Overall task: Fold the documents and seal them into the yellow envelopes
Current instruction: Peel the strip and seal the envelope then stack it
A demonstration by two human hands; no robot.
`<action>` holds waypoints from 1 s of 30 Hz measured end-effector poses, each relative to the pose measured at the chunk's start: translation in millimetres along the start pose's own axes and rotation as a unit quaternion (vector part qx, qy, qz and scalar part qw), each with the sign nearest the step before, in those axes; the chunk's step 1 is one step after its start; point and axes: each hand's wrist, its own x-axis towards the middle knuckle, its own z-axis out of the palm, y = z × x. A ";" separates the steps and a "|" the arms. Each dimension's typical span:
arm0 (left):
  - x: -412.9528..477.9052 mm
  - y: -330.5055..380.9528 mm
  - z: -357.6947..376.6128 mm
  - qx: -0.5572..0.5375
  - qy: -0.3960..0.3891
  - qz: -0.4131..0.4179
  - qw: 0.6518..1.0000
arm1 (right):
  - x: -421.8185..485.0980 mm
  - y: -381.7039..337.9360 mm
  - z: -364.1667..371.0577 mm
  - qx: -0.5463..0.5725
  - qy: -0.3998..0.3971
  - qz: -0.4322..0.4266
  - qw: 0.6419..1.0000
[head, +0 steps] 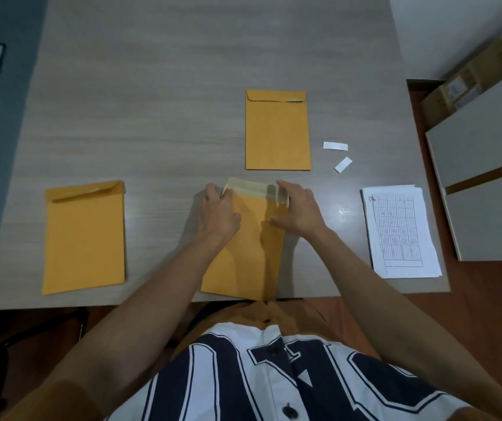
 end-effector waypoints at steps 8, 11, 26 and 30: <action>-2.1 -5.4 -6.8 0.064 0.025 0.067 0.995 | -11.4 -13.4 9.6 -0.125 0.053 -0.066 0.989; -8.6 -10.7 -6.5 0.120 0.040 0.138 0.982 | -25.1 -17.5 21.3 -0.174 0.067 -0.128 0.974; -32.1 -41.9 -1.6 0.261 -0.015 0.169 0.950 | -37.6 -37.7 61.0 -0.306 -0.057 -0.102 0.945; -32.6 -39.6 2.2 0.298 -0.011 0.164 0.940 | -36.9 -27.6 55.7 -0.336 -0.057 -0.089 0.936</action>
